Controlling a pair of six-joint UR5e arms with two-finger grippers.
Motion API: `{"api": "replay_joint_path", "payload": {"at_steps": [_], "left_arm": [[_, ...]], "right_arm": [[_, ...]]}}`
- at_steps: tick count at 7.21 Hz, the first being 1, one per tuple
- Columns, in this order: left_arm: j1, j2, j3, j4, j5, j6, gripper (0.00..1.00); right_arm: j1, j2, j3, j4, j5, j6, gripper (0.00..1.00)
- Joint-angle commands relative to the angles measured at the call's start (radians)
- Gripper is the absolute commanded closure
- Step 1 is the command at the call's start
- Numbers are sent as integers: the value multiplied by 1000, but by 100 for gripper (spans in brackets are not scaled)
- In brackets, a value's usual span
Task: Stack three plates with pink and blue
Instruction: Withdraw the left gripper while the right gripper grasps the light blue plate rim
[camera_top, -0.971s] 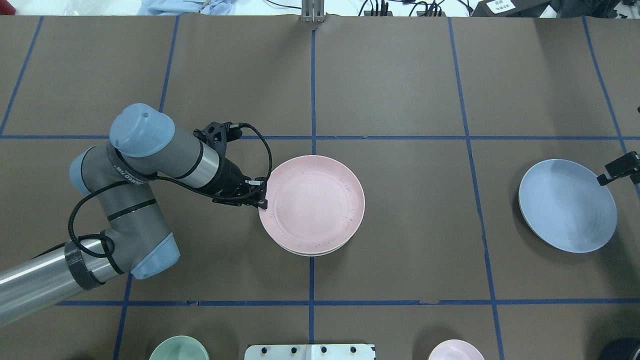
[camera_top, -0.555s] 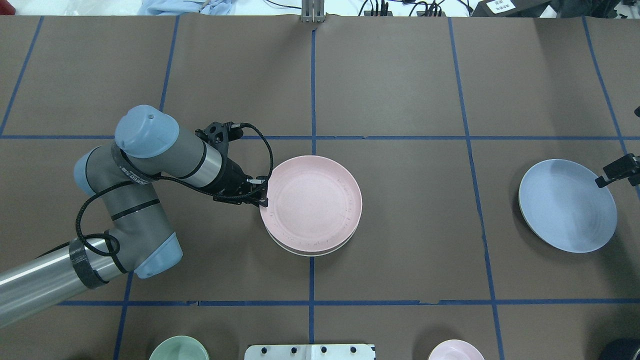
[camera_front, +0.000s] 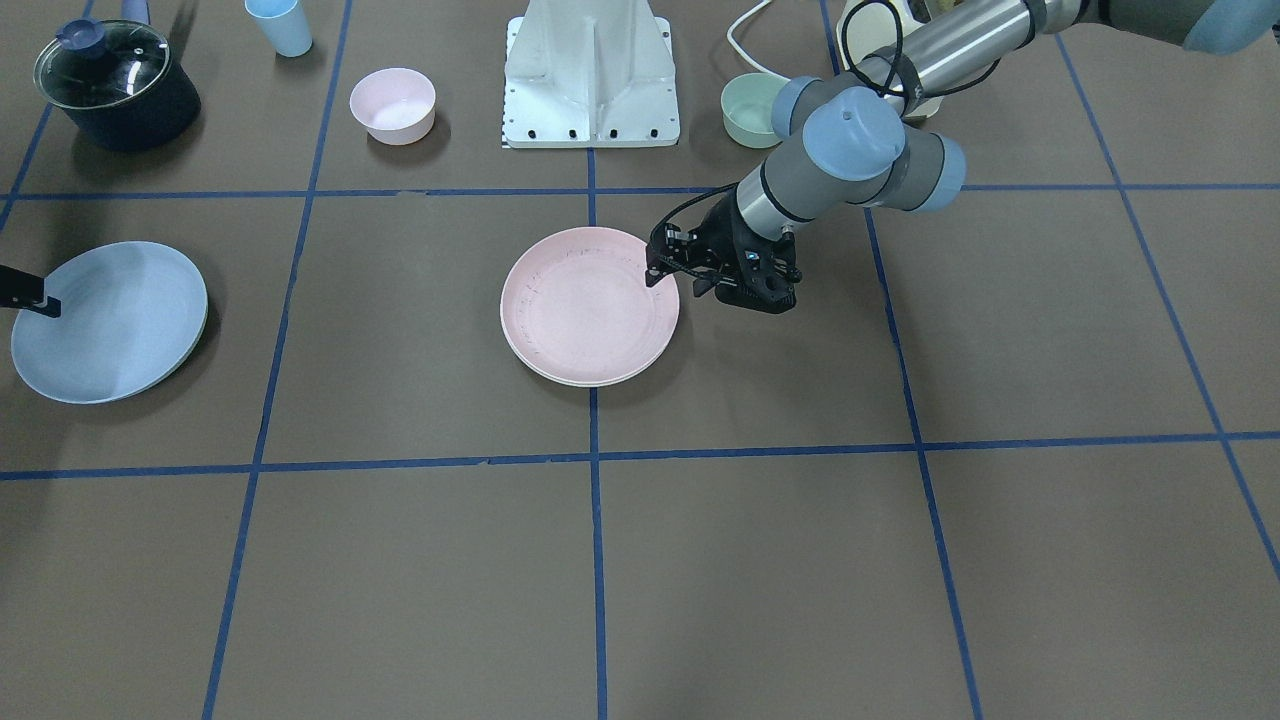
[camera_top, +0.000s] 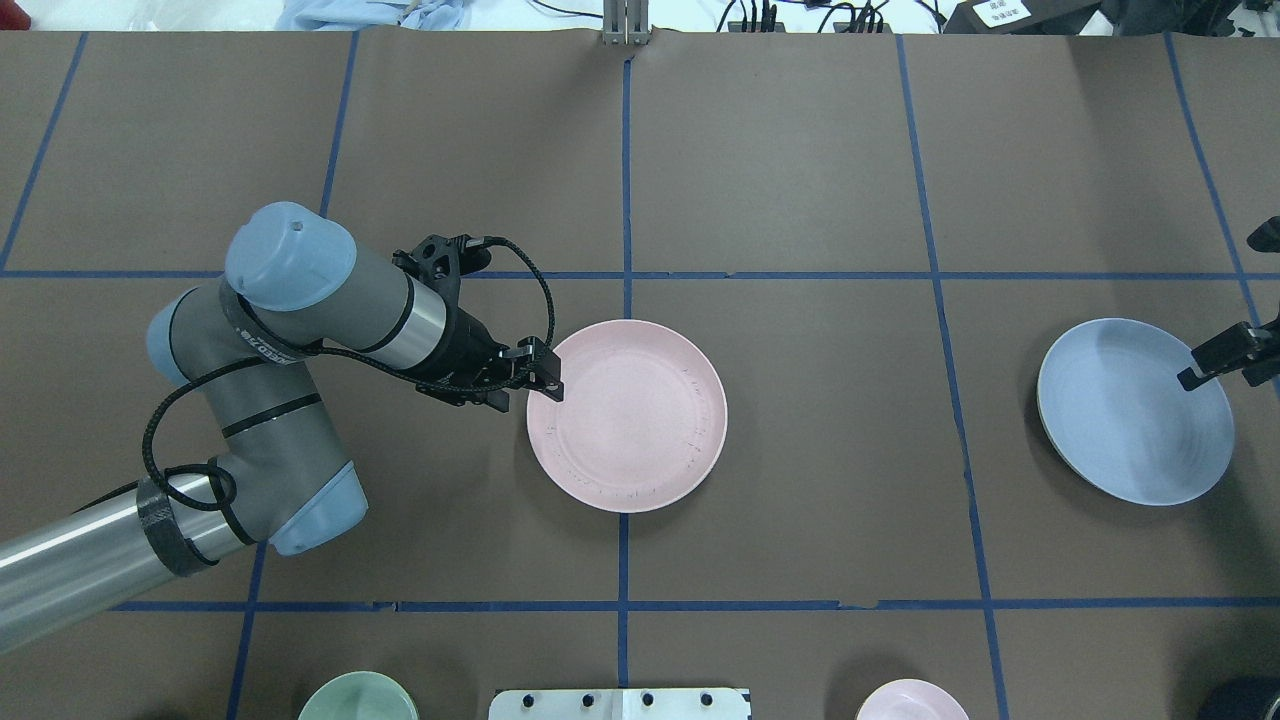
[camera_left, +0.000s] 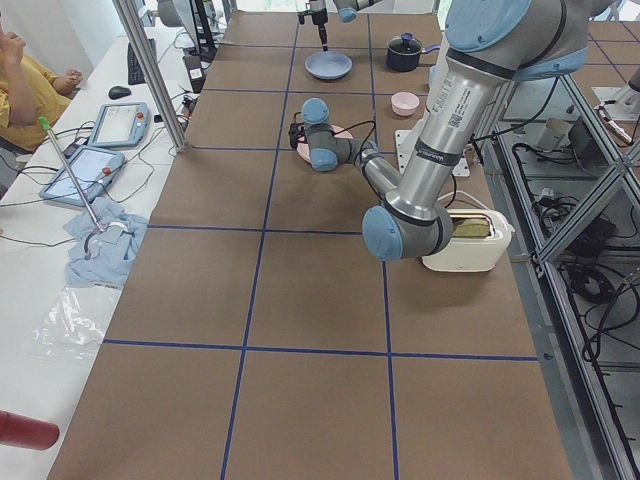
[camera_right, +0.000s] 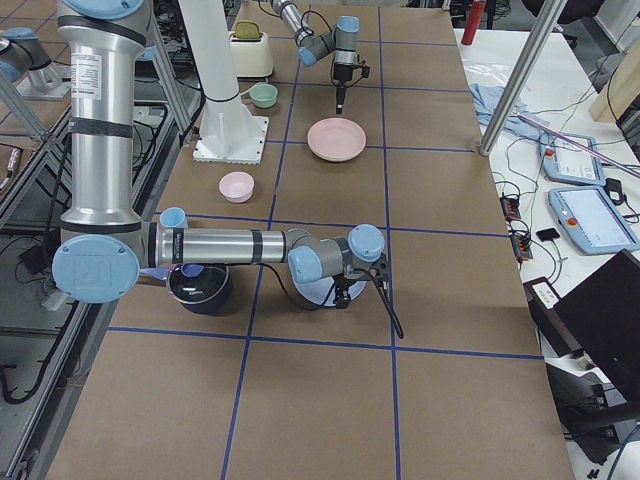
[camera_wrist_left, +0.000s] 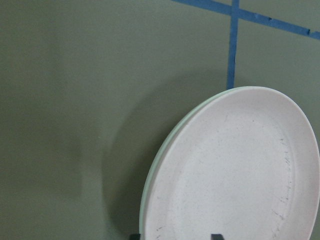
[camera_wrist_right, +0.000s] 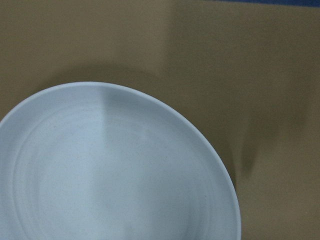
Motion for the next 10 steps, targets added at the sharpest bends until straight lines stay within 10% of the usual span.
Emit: {"api": "replay_joint_path", "payload": {"at_steps": [1, 6, 7, 8, 10], "left_arm": [[-12, 4, -25, 1, 0, 0, 26], [-32, 6, -35, 1, 0, 0, 26], [-33, 7, -40, 3, 0, 1, 26], [-35, 9, -46, 1, 0, 1, 26], [-40, 15, -55, 3, 2, 0, 24]], "right_arm": [[-11, 4, -16, 1, -5, -2, 0], [-15, 41, -160, 132, -9, 11, 7], [-15, 41, -160, 132, -9, 17, 38], [-14, 40, -159, 134, -7, 15, 99], [-15, 40, -153, 139, -4, 6, 100]]}}
